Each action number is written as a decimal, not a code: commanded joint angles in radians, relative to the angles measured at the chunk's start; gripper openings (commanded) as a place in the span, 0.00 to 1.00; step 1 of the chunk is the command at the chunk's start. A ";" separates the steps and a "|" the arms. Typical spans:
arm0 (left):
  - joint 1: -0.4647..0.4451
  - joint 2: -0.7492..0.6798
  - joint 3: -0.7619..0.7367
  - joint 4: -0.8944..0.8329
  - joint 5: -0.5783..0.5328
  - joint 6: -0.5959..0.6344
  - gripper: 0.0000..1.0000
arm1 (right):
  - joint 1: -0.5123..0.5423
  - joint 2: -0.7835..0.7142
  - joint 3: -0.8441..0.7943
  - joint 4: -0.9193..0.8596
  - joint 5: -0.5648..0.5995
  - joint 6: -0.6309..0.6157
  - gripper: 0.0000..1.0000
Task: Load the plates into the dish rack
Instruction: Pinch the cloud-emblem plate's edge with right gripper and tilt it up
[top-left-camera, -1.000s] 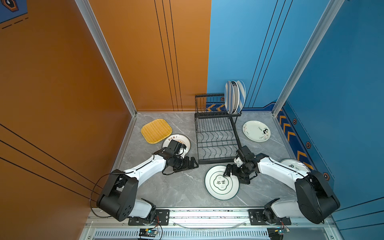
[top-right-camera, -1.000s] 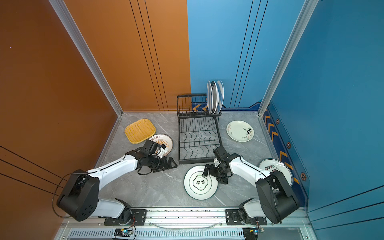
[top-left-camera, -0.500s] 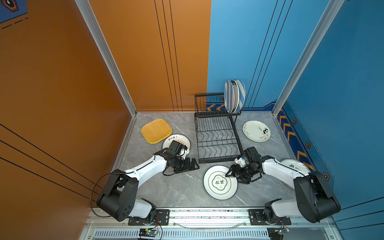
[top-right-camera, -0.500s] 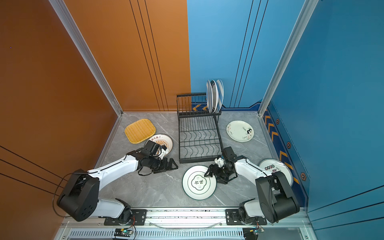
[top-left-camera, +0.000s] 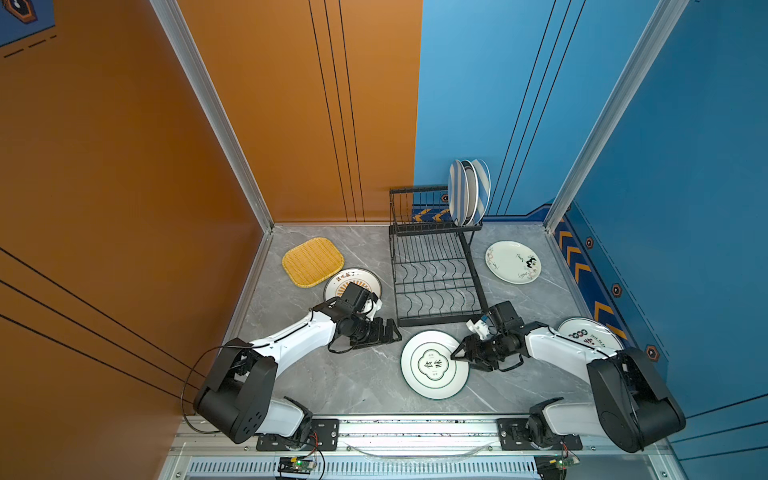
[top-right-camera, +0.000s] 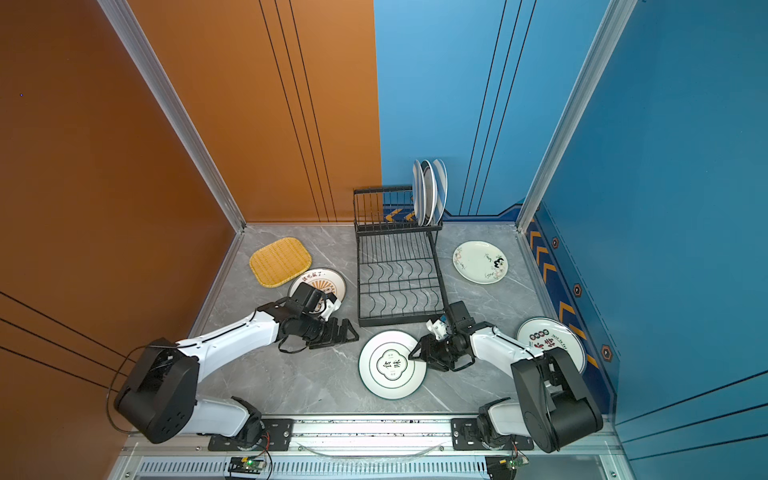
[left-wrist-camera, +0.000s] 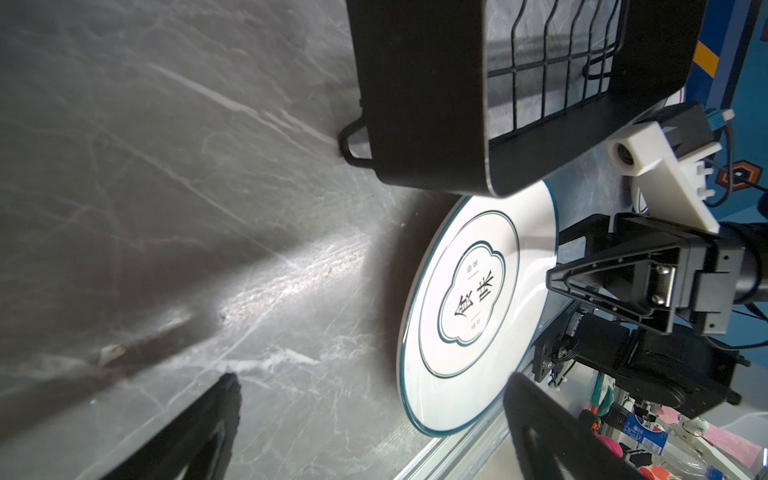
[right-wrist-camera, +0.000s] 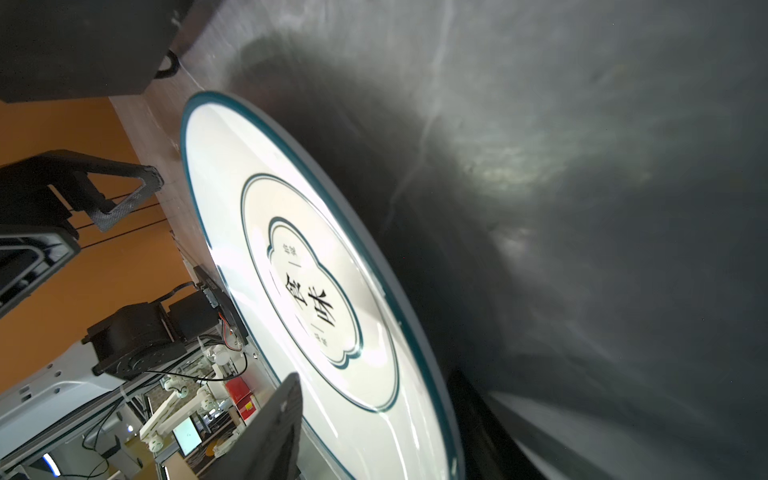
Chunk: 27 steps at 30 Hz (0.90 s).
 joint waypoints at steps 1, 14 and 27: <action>-0.010 -0.005 -0.007 -0.021 -0.018 -0.010 1.00 | 0.012 0.044 -0.031 -0.022 0.070 -0.022 0.46; -0.016 -0.014 -0.010 -0.022 -0.018 -0.017 0.99 | 0.067 0.094 0.020 -0.064 0.089 -0.052 0.00; 0.015 -0.043 -0.007 -0.022 0.000 -0.030 0.99 | 0.077 -0.011 0.097 -0.193 0.005 -0.062 0.00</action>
